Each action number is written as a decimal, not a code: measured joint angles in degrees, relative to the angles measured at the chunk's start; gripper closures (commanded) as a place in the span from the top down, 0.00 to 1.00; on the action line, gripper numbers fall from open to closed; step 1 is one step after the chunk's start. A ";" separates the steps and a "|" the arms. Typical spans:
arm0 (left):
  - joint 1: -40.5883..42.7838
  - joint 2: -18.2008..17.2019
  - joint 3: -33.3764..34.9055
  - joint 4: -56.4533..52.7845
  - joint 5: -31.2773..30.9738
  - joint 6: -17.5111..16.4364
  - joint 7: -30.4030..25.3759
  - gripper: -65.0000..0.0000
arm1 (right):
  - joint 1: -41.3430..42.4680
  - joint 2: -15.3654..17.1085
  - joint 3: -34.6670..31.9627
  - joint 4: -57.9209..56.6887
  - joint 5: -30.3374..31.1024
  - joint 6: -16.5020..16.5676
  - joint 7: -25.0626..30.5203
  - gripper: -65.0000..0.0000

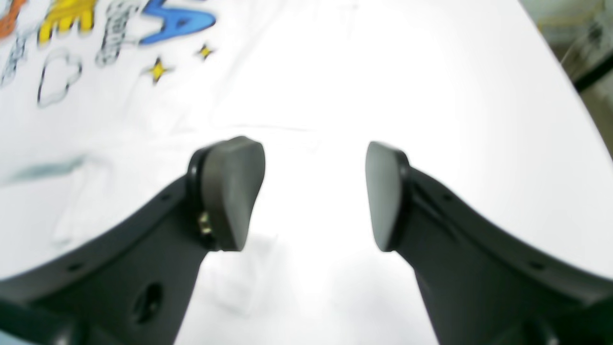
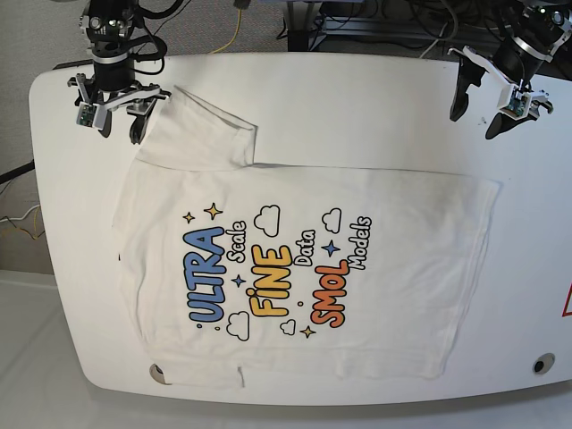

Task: Fold the T-shirt properly
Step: 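Lower both grippers toward the shirt's shoulder corners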

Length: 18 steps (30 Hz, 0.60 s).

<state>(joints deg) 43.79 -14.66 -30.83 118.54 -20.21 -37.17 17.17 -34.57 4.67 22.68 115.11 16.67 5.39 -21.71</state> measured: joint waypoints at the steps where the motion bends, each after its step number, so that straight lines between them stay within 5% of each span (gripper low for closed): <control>1: 0.04 0.04 -0.09 0.00 0.00 0.02 0.00 0.57 | 0.31 0.20 0.22 -0.55 0.31 0.04 -0.11 0.54; 9: 0.96 -0.02 -1.11 0.00 -0.04 -0.57 0.00 0.57 | -2.78 2.29 1.68 -1.05 1.88 0.07 -7.50 0.53; 18: 0.79 -0.13 -2.51 -0.92 -1.03 -1.07 0.98 0.57 | -7.78 3.63 4.00 -0.87 8.22 2.36 -7.06 0.52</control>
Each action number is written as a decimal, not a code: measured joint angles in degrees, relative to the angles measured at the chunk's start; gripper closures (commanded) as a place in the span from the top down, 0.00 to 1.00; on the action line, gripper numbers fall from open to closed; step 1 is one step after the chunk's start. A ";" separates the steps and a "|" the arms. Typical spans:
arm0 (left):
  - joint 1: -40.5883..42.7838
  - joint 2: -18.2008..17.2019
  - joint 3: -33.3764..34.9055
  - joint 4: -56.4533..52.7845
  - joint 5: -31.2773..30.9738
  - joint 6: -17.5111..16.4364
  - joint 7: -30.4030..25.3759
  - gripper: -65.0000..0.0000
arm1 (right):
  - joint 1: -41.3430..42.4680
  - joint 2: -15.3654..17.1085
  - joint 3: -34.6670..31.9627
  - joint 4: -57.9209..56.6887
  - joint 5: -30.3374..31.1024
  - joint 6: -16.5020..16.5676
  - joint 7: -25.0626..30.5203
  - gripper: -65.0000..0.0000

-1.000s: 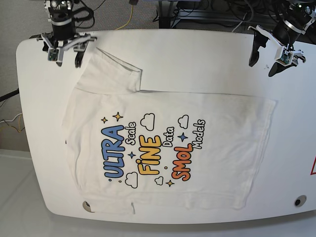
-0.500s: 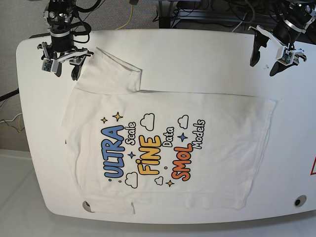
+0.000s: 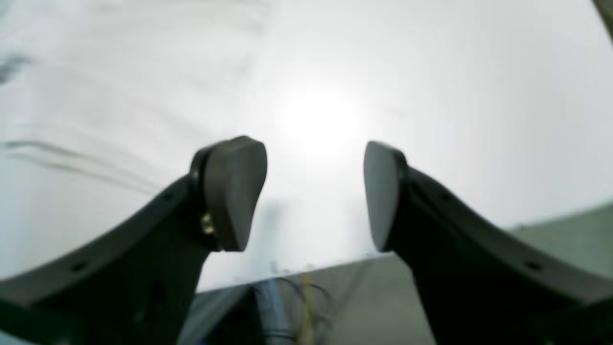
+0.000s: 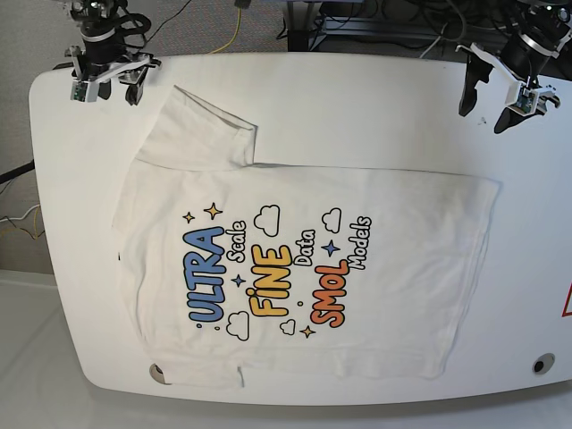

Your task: Fold the T-shirt properly

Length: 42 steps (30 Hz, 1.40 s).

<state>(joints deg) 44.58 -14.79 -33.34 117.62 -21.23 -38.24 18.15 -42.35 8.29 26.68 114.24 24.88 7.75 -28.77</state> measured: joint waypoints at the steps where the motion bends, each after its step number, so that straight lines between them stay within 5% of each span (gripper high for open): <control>1: -0.04 0.00 -0.31 -0.20 -0.44 -0.02 0.39 0.57 | -0.92 0.85 0.50 0.00 4.09 0.68 0.68 0.52; 17: -0.94 0.17 0.90 -0.42 -0.31 0.46 -0.20 0.58 | 4.07 -0.79 -0.57 -10.75 3.56 7.39 0.55 0.53; 25: -2.03 0.46 2.75 -1.90 -0.42 1.92 -1.84 0.58 | 8.46 -2.29 -1.57 -17.55 3.85 8.90 8.00 0.52; 33: -2.23 0.57 2.38 -1.79 -0.22 1.68 -1.75 0.58 | 12.26 -1.88 -3.15 -19.12 5.07 10.34 4.87 0.53; 38: -2.38 0.09 1.07 -0.87 -0.28 1.22 -1.16 0.58 | 15.65 -0.50 -3.52 -19.19 7.02 11.93 -3.34 0.52; 42: -2.91 -0.04 1.03 -0.90 -0.31 1.16 -0.63 0.57 | 16.59 -0.76 -3.80 -19.19 7.37 12.79 -4.74 0.51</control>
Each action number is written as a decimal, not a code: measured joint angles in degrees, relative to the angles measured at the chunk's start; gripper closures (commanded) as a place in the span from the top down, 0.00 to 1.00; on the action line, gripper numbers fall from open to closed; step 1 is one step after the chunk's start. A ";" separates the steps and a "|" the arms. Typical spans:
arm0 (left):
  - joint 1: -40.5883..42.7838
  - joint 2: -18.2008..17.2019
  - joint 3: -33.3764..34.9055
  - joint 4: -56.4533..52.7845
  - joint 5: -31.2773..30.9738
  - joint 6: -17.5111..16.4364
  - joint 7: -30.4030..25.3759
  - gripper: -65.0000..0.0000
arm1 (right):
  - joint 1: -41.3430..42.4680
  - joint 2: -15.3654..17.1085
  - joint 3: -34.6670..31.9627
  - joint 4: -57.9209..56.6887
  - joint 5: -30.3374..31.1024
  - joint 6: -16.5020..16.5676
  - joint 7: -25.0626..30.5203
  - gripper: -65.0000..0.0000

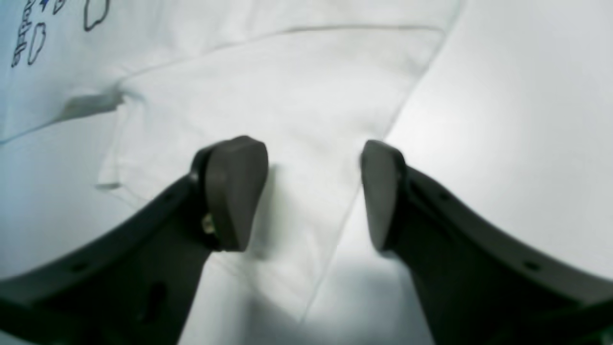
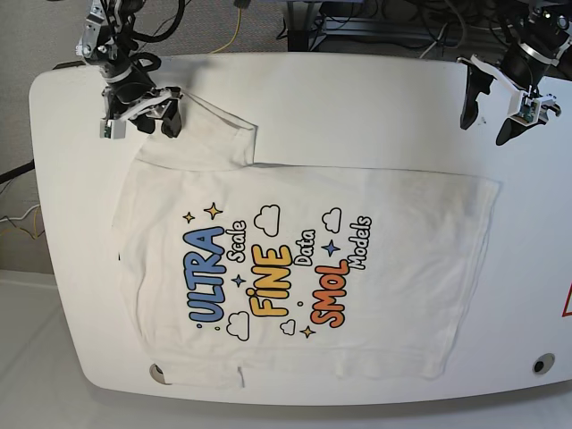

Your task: Fold the T-shirt properly

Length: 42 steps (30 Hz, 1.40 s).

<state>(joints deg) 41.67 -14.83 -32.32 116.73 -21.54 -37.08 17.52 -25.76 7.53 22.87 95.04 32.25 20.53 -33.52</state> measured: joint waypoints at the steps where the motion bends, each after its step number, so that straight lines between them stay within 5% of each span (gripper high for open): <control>1: -0.09 -0.07 0.00 -0.04 -0.17 -0.46 0.11 0.57 | -0.07 -0.04 0.02 0.00 0.02 0.22 0.00 0.51; 19: -3.37 -0.61 -0.94 -5.46 -1.14 -0.28 1.27 0.57 | 0.79 -3.72 4.55 1.68 4.02 0.09 -5.46 0.53; 31: -4.24 -0.79 -0.55 -3.72 -1.68 -0.44 0.98 0.55 | 0.50 -3.39 2.14 1.18 4.70 -0.07 -6.80 0.02; 42: -5.79 -0.76 -1.11 -4.68 -1.70 0.22 2.05 0.54 | 0.50 -3.08 1.77 0.90 0.92 -0.04 -2.05 0.00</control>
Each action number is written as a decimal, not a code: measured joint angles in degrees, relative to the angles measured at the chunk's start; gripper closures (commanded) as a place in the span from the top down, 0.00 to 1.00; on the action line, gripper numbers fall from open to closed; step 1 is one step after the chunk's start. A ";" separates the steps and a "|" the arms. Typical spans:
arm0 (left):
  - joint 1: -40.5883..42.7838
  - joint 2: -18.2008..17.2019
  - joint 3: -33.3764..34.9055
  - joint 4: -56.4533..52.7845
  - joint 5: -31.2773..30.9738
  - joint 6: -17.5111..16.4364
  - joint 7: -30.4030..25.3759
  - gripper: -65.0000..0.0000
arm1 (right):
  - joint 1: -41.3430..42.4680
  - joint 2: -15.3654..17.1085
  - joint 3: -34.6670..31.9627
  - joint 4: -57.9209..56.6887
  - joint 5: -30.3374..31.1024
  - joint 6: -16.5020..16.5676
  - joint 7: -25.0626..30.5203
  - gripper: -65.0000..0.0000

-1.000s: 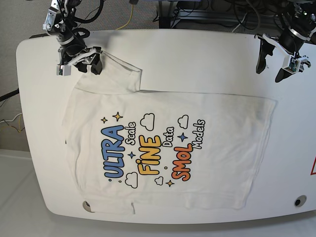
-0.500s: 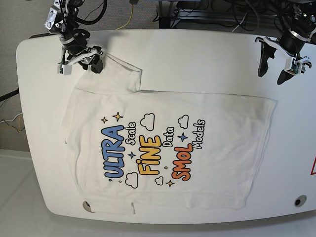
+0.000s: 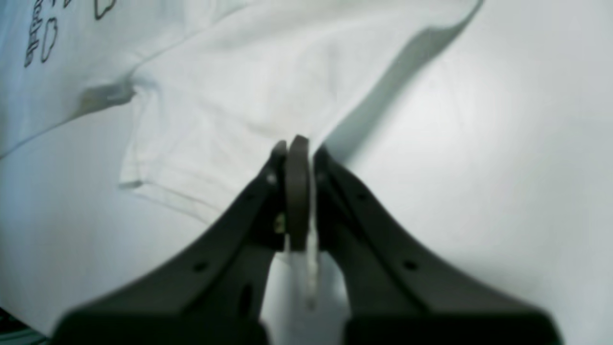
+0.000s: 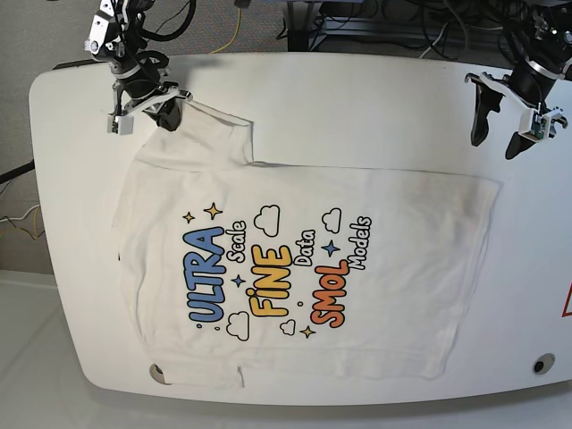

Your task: Fold the T-shirt properly

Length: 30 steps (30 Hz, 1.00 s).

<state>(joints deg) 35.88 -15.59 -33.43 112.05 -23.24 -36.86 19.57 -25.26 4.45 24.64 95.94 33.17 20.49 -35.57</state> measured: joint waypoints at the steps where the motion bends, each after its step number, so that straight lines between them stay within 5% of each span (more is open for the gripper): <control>1: -0.26 -0.04 -0.07 -0.24 0.00 0.00 0.15 0.53 | 0.00 0.04 0.00 -0.02 0.04 -0.11 0.24 0.00; 24: -7.67 -2.05 -1.79 -18.88 -12.76 -2.21 6.05 0.54 | 2.36 -0.02 0.74 -0.04 1.70 -0.33 -4.74 0.00; 28: -9.27 -2.08 -3.21 -22.77 -14.99 -0.55 8.55 0.56 | 2.86 0.00 0.74 -0.11 2.05 -0.42 -5.51 0.00; 30: -11.74 -1.95 -5.62 -26.47 -18.84 0.92 15.08 0.57 | 2.97 0.00 0.52 -0.13 2.08 -0.85 -5.31 0.00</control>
<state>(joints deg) 24.14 -17.54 -39.05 85.58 -42.09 -35.94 34.65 -22.28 4.45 25.17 95.81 35.24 19.64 -40.88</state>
